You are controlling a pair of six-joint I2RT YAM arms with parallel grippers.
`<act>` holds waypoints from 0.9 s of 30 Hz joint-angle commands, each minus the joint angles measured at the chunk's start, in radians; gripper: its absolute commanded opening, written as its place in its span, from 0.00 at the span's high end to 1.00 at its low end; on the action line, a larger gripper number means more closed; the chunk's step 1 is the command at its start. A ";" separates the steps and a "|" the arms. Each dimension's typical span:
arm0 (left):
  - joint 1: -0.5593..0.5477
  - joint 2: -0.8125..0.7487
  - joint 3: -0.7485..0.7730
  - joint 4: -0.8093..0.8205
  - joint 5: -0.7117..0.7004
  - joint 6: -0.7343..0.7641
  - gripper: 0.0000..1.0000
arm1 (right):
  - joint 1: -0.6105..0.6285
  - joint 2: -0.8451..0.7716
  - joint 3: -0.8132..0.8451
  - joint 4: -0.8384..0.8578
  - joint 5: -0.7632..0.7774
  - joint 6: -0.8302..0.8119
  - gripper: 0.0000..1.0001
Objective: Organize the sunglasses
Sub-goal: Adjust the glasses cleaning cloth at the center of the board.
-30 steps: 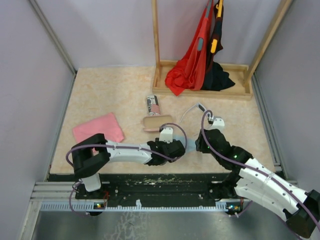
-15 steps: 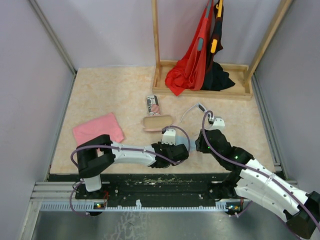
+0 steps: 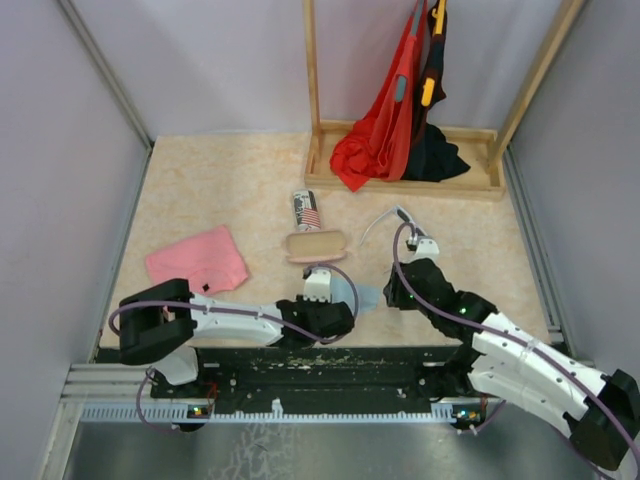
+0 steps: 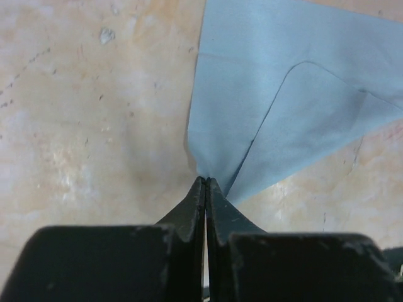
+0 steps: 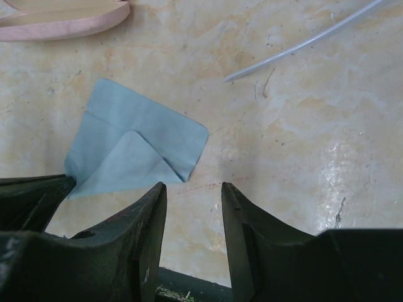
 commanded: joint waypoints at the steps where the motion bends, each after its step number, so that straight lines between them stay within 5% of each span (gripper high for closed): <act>1: -0.059 -0.040 -0.069 -0.139 0.048 -0.098 0.99 | -0.006 0.066 0.002 0.086 -0.043 0.003 0.59; 10: -0.173 -0.058 -0.045 -0.149 0.059 -0.176 0.95 | -0.006 0.230 0.001 0.184 -0.132 -0.007 0.59; 20: -0.177 -0.285 -0.140 -0.156 -0.017 -0.180 0.51 | -0.006 0.308 0.045 0.197 -0.163 -0.102 0.53; 27: -0.002 -0.475 -0.255 -0.090 -0.001 -0.046 0.49 | -0.004 0.472 0.170 0.163 -0.160 -0.191 0.52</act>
